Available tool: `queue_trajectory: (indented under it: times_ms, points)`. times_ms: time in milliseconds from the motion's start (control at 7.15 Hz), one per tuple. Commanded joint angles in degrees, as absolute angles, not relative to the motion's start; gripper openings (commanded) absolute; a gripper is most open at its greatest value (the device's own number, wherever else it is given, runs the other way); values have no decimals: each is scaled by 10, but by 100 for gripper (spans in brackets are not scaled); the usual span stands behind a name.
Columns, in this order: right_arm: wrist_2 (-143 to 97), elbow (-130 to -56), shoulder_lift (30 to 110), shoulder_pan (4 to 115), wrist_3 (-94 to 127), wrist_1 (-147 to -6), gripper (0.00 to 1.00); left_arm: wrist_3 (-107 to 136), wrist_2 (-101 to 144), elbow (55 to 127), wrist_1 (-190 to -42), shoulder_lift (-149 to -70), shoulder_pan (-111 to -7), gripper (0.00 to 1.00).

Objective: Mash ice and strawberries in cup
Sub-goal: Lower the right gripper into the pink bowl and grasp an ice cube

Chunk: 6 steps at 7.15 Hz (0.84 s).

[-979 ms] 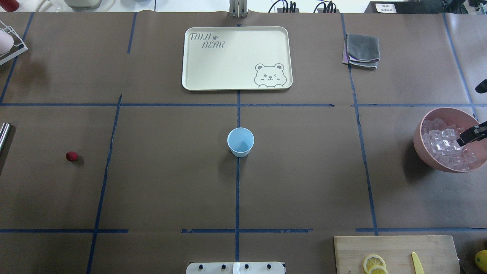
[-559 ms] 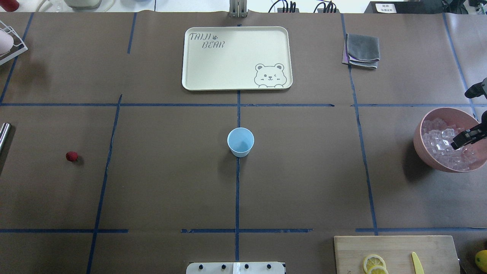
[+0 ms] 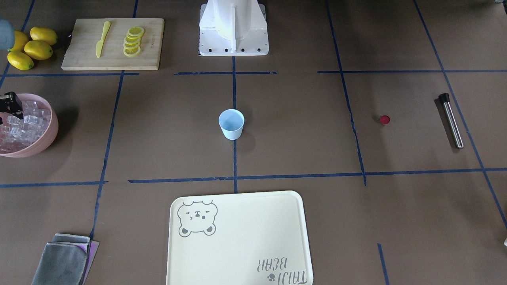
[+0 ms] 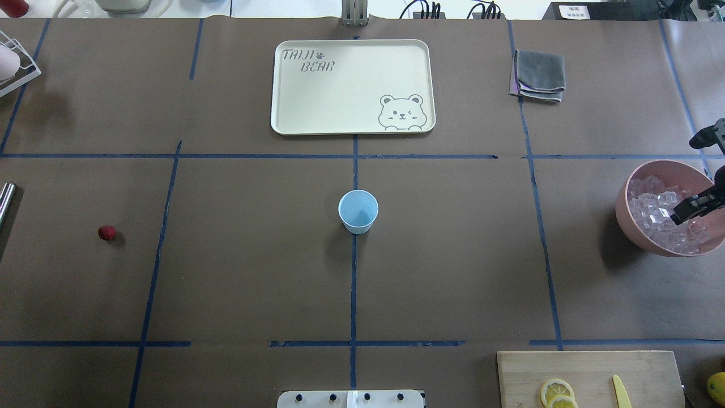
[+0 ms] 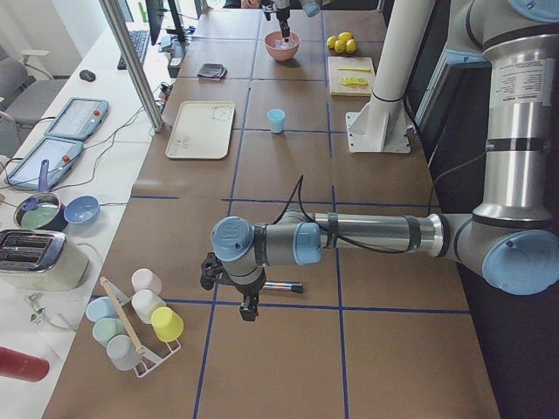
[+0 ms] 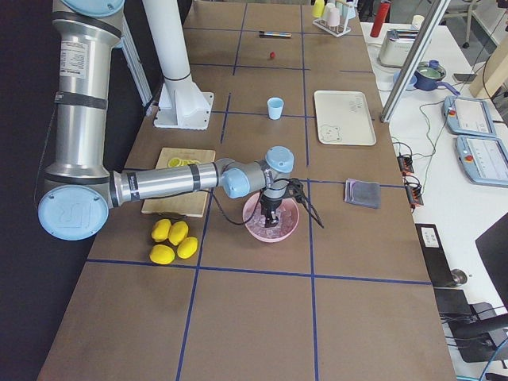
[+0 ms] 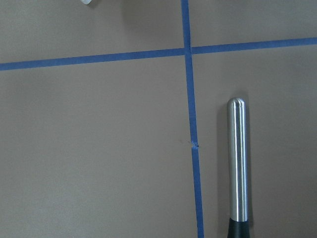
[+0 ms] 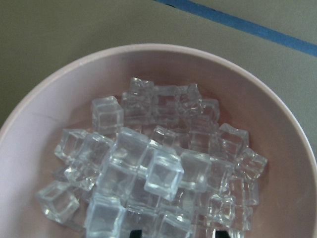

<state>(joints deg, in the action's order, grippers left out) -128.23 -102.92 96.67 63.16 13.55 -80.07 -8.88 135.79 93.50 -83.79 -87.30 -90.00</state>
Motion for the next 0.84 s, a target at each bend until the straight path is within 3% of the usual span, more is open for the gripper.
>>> queue_trajectory:
  times_ms: [0, 419, 699]
  points:
    - [-1282, -1028, 968, 632, 135, -801, 56, -89, 1358, 935, -838, -874, -900, 100]
    - [-1282, -1025, 967, 632, 136, -801, 46, -89, 1358, 935, -838, -874, -900, 100]
    - [-1282, -1022, 967, 631, 136, -801, 47, -89, 1358, 934, -838, -876, -900, 100]
